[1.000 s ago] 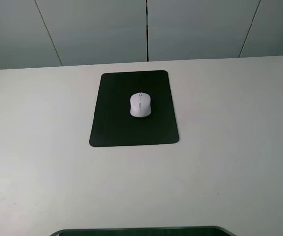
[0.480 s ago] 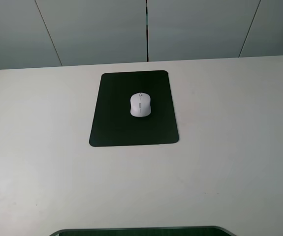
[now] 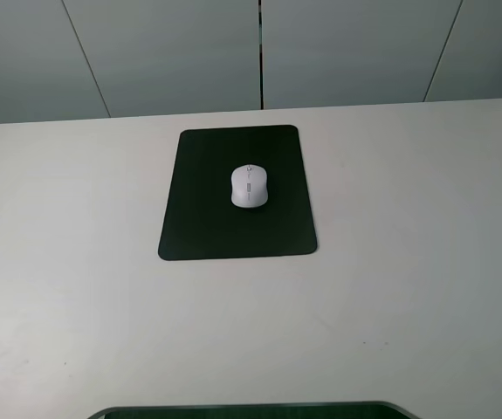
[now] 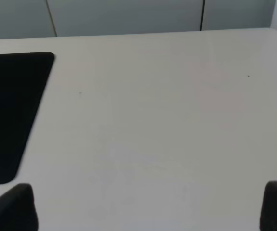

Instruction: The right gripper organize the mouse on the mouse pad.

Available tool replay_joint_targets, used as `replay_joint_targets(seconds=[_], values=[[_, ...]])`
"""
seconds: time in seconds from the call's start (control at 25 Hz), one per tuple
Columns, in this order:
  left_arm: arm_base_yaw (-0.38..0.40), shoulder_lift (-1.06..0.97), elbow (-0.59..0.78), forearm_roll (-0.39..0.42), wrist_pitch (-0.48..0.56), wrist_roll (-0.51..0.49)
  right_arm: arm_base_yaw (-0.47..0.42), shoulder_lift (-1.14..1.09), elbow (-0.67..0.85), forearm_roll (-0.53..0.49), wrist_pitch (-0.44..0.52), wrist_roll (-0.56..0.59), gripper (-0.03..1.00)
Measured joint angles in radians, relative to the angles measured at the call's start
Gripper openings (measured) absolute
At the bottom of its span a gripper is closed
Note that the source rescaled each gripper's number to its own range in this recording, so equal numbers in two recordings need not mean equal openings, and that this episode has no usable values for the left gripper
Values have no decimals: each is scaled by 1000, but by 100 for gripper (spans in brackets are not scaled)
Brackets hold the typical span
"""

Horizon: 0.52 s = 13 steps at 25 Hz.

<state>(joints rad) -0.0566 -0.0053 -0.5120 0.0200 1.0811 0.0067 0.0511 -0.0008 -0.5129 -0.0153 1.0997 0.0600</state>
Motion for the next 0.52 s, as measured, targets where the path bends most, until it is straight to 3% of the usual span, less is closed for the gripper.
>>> replay_joint_targets(seconds=[0.52], values=[[0, 0, 0, 0, 0, 0, 0, 0, 0, 0, 0, 9, 100]])
